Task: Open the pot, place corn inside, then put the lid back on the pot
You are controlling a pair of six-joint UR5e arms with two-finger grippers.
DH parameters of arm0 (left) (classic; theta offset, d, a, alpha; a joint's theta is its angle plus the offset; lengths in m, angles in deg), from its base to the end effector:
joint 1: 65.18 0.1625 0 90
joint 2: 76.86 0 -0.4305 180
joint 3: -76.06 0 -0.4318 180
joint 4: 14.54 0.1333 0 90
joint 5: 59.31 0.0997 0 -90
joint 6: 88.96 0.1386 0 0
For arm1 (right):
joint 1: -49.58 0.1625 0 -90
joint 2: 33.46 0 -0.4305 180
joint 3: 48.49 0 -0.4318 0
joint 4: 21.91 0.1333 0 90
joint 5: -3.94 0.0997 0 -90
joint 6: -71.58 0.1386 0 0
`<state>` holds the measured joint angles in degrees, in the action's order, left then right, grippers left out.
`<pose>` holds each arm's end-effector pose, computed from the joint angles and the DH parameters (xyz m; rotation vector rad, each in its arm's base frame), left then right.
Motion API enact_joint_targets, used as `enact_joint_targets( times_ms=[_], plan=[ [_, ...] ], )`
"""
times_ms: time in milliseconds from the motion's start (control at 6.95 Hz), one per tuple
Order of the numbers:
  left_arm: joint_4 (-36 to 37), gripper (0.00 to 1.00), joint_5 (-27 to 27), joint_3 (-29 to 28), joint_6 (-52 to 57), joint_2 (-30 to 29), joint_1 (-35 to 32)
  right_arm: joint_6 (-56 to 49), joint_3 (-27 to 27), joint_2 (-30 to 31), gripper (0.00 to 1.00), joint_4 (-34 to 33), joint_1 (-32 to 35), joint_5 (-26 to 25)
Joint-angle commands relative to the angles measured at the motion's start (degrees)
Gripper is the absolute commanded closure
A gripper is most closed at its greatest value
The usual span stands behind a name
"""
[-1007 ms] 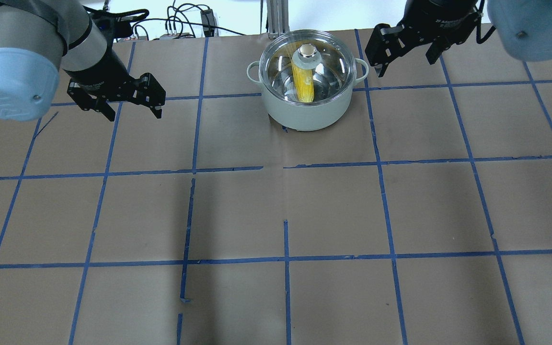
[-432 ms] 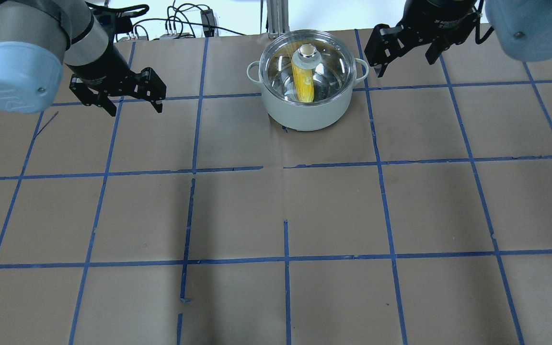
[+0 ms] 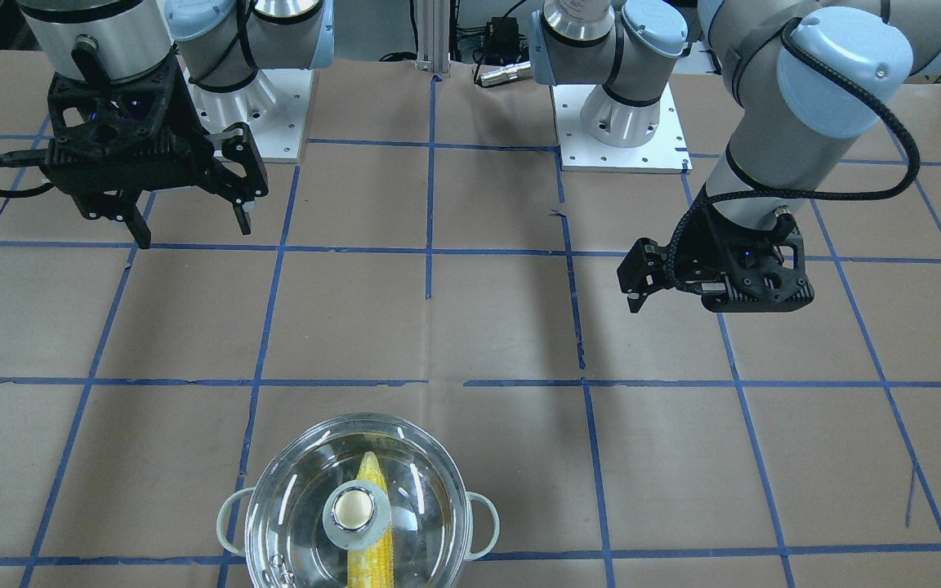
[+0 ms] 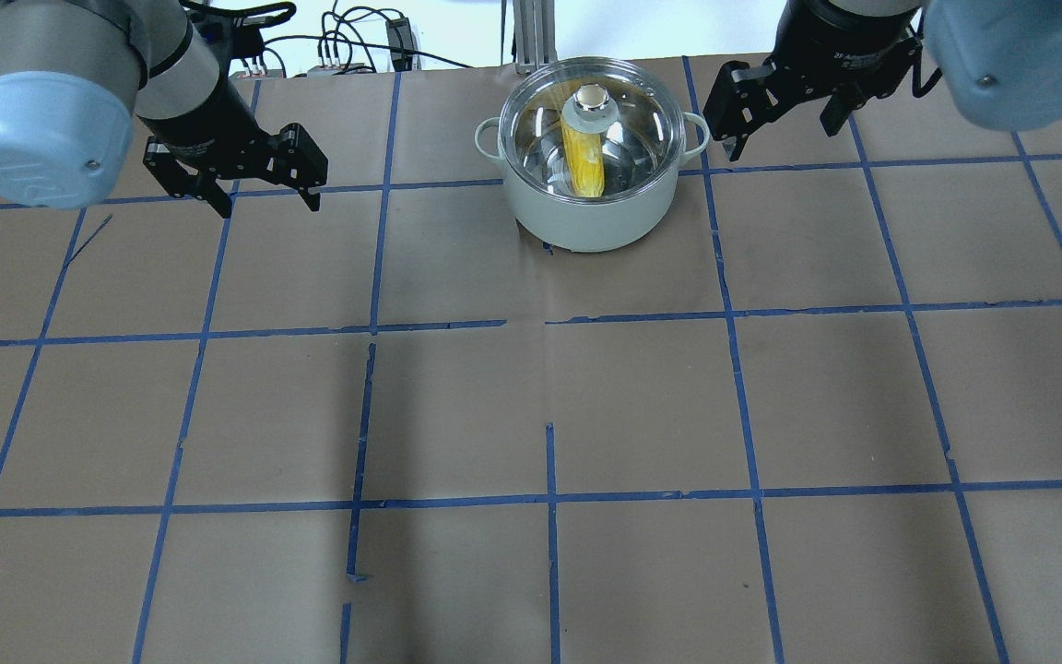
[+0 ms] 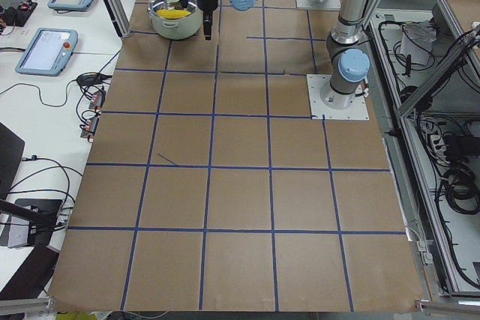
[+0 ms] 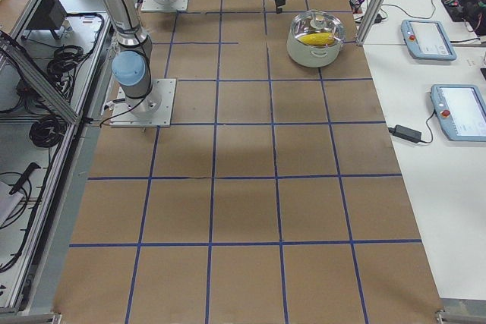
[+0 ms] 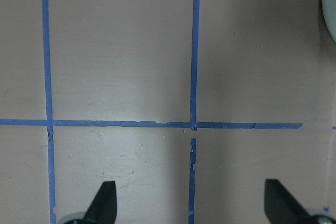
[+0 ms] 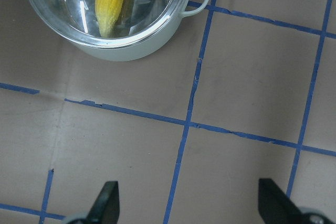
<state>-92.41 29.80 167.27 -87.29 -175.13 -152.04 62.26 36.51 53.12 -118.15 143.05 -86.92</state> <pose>-0.1027 -0.6004 0.3836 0.0396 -3.1269 0.0733 0.1658 -0.5659 0.4804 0.3451 -3.0933 0.2113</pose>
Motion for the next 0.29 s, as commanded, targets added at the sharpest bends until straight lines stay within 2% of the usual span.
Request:
enact_joint_targets(
  times_ms=[0,144],
  plan=[
    [0.0,0.0,0.0,0.0,0.1,-0.1,-0.2,0.0,1.1,1.2,0.07,-0.1,-0.1,-0.6],
    [0.0,0.0,0.0,1.4,0.2,0.8,-1.0,0.0,1.6,3.1,0.07,0.8,0.0,-0.5]
  ],
)
